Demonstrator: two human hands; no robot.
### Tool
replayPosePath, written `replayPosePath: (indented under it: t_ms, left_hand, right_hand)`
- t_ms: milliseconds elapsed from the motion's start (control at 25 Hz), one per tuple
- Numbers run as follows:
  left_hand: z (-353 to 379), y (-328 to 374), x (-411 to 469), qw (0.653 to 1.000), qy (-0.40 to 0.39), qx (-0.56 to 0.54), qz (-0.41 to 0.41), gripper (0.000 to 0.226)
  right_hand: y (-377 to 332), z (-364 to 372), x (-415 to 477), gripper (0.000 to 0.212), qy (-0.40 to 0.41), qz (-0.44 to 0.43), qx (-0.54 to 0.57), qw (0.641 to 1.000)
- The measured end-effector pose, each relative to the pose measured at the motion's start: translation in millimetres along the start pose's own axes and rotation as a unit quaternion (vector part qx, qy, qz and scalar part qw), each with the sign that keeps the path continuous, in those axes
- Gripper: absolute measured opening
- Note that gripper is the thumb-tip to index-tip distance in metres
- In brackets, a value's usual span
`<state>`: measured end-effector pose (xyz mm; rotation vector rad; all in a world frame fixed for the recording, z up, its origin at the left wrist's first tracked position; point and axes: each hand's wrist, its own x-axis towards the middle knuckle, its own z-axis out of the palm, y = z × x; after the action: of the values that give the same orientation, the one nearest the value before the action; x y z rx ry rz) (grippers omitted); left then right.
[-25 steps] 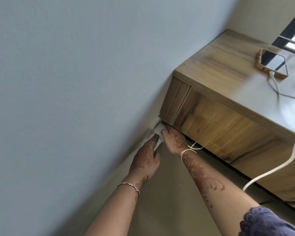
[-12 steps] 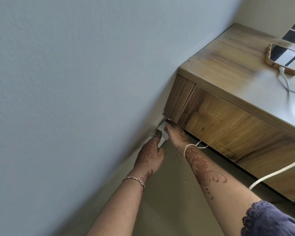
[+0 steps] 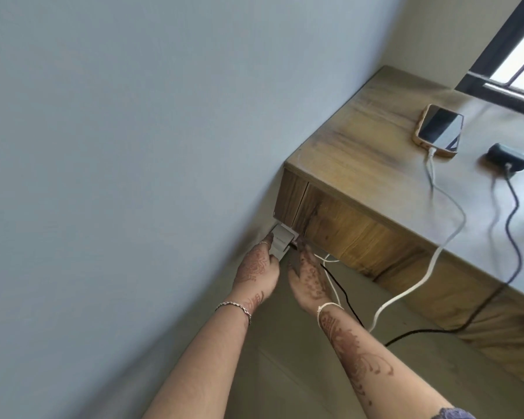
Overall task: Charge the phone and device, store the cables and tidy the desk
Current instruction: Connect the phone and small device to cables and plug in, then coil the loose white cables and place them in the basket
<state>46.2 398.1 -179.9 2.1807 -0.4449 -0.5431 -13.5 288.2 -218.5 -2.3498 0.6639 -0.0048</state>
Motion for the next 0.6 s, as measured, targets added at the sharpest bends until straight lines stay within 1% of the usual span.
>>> replayPosePath:
  t_ms: [120,240,320,440,600]
  left_hand:
    - [-18,21,-14,1.000,-0.012,0.017,-0.020,0.051]
    - [-36,53,-33,1.000,-0.018,0.013,-0.009,0.044]
    - [-50,81,-41,1.000,-0.013,0.016,0.023,0.042]
    - [-70,118,-49,0.997,-0.001,0.031,0.070,0.043]
    - [-81,153,-49,0.994,-0.004,0.031,0.107,0.041]
  right_hand:
    - [-23,-24,-34,0.062,0.004,-0.044,-0.055,0.998]
    - [-44,-54,-57,0.062,0.042,-0.080,-0.100,0.991]
    - [-59,-80,-61,0.061,0.081,-0.079,-0.106,0.988]
    - [-84,-120,-60,0.057,0.155,-0.054,-0.092,0.982]
    - [-98,-160,-59,0.056,0.207,-0.037,-0.086,0.974]
